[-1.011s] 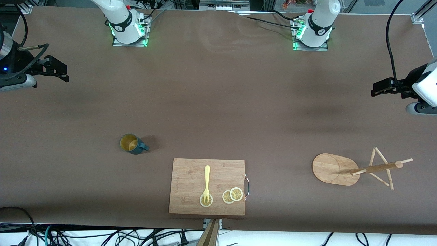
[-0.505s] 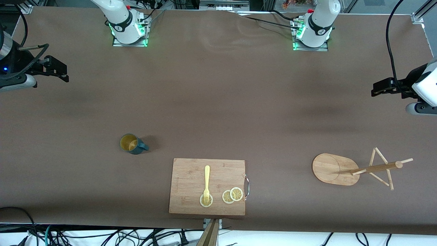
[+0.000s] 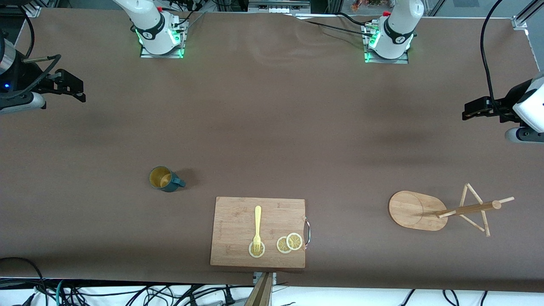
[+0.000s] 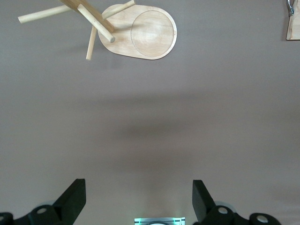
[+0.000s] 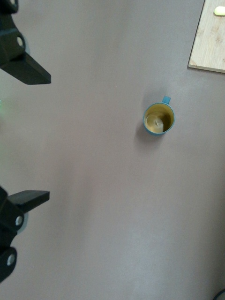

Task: Pass cup and hang on rack
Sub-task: 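Reach the right gripper down to the teal mug and grasp its rim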

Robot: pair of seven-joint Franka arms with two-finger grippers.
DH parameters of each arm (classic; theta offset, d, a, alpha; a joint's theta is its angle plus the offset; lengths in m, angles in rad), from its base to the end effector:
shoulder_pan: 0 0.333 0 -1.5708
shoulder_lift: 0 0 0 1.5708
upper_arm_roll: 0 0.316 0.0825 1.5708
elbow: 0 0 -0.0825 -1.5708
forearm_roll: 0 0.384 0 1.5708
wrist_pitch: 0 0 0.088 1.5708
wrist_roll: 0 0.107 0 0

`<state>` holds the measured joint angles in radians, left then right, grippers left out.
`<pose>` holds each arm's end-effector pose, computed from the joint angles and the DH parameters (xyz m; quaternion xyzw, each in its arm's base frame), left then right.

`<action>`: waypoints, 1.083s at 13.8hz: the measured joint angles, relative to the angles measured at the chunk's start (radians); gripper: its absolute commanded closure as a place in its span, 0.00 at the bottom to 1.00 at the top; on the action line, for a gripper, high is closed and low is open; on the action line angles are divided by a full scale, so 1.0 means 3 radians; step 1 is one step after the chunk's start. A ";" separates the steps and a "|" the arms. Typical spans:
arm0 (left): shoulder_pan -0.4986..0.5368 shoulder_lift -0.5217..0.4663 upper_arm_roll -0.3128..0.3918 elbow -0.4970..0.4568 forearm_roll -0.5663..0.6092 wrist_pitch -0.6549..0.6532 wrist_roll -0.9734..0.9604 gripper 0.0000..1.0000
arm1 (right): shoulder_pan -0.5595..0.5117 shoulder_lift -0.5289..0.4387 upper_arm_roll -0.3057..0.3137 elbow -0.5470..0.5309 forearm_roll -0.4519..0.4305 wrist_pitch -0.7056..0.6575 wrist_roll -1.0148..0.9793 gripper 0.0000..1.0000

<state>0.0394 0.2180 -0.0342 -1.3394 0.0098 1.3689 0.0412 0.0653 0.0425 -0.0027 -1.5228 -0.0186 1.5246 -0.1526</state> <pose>0.5981 0.0067 0.5898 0.9954 -0.0173 -0.0941 0.0010 0.5620 0.0332 0.6193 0.9940 0.1071 -0.0207 0.0084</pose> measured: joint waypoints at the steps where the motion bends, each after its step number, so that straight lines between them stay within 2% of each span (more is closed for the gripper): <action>1: 0.0000 0.0000 0.0000 0.0000 0.0000 0.0000 0.0000 0.00 | 0.0000 0.0000 0.0000 0.0000 0.0000 0.0000 0.0000 0.00; 4: 0.0000 0.0001 0.0000 0.0002 0.0000 0.0000 0.0000 0.00 | 0.0008 0.0093 0.0004 -0.0022 0.0018 0.0003 -0.0003 0.00; 9: -0.0001 0.0004 0.0000 0.0007 0.0000 0.0000 0.0000 0.00 | 0.0212 0.0901 0.0010 -0.0014 -0.0285 0.0121 -0.0001 0.00; 13: -0.0001 0.0005 0.0000 0.0008 0.0000 0.0000 0.0000 0.00 | 0.0195 0.0977 -0.0008 0.0021 -0.0219 0.0229 -0.0002 0.00; 15: -0.0001 0.0005 0.0000 0.0009 0.0000 0.0000 0.0000 0.00 | 0.0157 0.1109 -0.0017 0.0015 -0.0137 0.0435 -0.0003 0.00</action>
<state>0.0391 0.2196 -0.0341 -1.3368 0.0098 1.3689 0.0412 0.1124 0.3753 -0.0079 -1.5182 -0.0598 1.6550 -0.1535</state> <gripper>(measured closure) 0.000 0.000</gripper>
